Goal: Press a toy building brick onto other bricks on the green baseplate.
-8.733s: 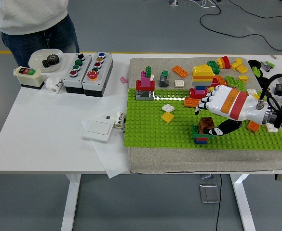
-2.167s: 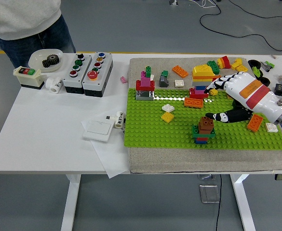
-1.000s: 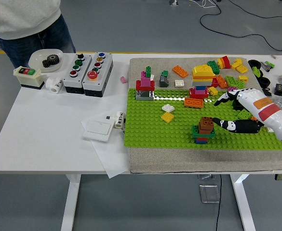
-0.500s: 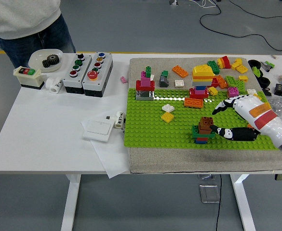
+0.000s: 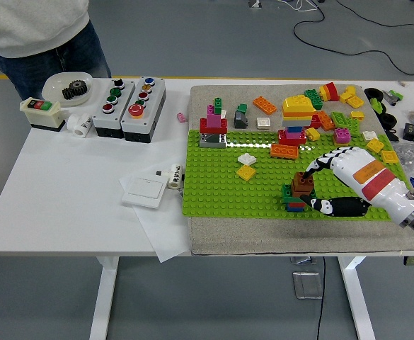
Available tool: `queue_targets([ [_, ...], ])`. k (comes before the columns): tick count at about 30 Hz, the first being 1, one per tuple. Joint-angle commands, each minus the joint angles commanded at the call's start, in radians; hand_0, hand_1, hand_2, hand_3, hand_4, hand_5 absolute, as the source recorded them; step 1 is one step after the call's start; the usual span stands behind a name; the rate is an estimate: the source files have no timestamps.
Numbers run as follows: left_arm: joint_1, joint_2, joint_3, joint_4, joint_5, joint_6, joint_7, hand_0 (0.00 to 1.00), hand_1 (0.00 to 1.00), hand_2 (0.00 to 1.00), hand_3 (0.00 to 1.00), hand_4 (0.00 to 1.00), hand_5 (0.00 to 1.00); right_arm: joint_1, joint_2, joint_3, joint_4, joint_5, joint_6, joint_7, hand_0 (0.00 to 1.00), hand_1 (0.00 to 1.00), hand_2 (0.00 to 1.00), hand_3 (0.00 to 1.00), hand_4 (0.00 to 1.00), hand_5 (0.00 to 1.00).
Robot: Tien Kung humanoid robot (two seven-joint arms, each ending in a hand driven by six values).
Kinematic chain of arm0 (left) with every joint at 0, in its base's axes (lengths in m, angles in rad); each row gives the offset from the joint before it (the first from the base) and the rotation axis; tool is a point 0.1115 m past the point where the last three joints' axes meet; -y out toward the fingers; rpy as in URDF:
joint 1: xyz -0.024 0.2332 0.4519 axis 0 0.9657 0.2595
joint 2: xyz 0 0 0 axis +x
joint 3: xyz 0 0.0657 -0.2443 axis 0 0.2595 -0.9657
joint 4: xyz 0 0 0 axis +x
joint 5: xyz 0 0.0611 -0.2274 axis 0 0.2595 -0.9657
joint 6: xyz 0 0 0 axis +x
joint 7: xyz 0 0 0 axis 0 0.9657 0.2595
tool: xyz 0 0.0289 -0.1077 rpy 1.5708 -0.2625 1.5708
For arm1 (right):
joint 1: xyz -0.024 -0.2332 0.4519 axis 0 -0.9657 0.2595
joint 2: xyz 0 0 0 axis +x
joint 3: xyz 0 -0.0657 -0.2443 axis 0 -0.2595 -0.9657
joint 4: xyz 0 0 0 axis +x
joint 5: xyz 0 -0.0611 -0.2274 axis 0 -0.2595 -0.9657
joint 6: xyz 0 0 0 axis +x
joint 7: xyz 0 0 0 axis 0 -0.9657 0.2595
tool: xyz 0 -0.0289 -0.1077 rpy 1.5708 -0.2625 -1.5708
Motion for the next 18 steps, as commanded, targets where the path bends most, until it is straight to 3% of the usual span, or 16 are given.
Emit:
queue_targets([
  [18,-0.003,0.001,0.002,0.0,0.001,-0.001,0.0,0.455,0.571,0.725,0.761,0.792,0.812,0.009,0.013,-0.02,-0.018,-0.012,0.0,0.0,0.542,0.506,0.534,0.536,0.756,0.544],
])
